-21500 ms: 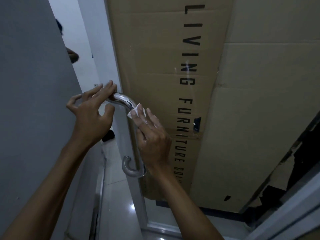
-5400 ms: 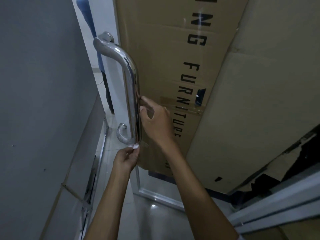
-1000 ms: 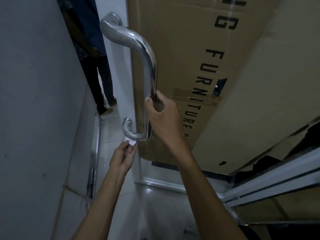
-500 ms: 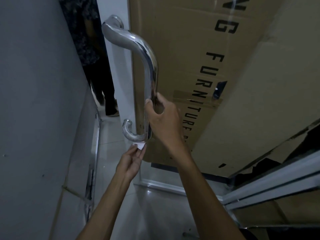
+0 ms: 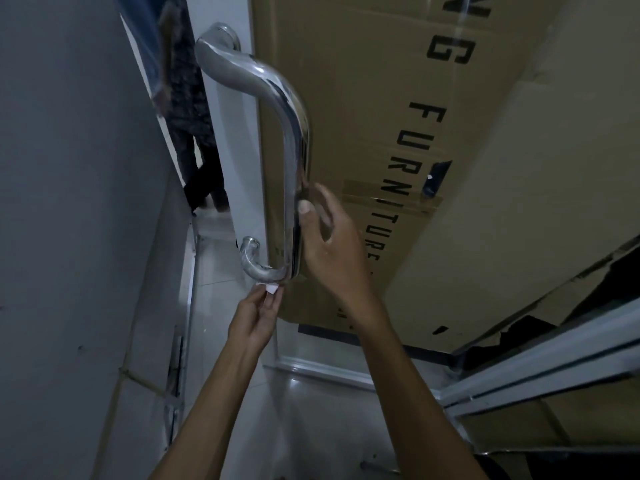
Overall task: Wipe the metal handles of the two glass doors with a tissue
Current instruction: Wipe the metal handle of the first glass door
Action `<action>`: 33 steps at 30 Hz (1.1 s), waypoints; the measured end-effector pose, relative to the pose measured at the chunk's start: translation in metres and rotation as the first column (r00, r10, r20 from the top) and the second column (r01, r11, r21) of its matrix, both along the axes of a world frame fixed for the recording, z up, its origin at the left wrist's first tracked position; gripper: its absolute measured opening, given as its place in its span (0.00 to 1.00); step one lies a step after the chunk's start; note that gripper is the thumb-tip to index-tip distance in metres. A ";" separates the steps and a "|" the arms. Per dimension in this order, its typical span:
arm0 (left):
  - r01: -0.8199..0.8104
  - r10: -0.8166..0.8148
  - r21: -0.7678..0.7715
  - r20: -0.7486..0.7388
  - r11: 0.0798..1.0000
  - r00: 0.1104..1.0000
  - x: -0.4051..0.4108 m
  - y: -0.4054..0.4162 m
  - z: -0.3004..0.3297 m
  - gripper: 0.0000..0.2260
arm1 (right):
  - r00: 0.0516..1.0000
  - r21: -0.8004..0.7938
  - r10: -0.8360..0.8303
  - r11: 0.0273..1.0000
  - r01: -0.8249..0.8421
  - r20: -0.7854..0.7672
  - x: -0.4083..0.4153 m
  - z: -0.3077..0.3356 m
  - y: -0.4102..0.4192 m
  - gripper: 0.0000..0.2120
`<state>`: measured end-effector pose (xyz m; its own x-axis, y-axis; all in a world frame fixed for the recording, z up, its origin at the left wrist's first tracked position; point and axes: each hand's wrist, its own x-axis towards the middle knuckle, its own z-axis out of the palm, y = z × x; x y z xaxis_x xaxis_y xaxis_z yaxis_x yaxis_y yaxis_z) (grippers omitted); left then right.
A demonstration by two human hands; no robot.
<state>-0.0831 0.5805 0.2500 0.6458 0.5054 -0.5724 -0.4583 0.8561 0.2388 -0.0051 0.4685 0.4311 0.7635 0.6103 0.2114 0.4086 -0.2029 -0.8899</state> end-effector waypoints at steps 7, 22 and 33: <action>0.012 -0.005 0.113 -0.062 0.994 0.998 -0.010 0.017 0.001 0.11 | 0.971 0.029 -0.075 0.996 0.084 -0.227 0.007 -0.018 -0.021 0.24; 0.045 0.098 0.412 -0.320 0.910 0.942 -0.013 0.045 0.018 0.08 | 0.966 0.094 -0.101 0.988 0.126 -0.237 0.021 -0.015 -0.029 0.17; 0.120 0.002 0.389 -0.299 0.914 0.954 -0.031 0.021 0.007 0.10 | 0.688 -0.222 -0.239 0.968 0.116 -0.685 -0.012 -0.107 -0.012 0.10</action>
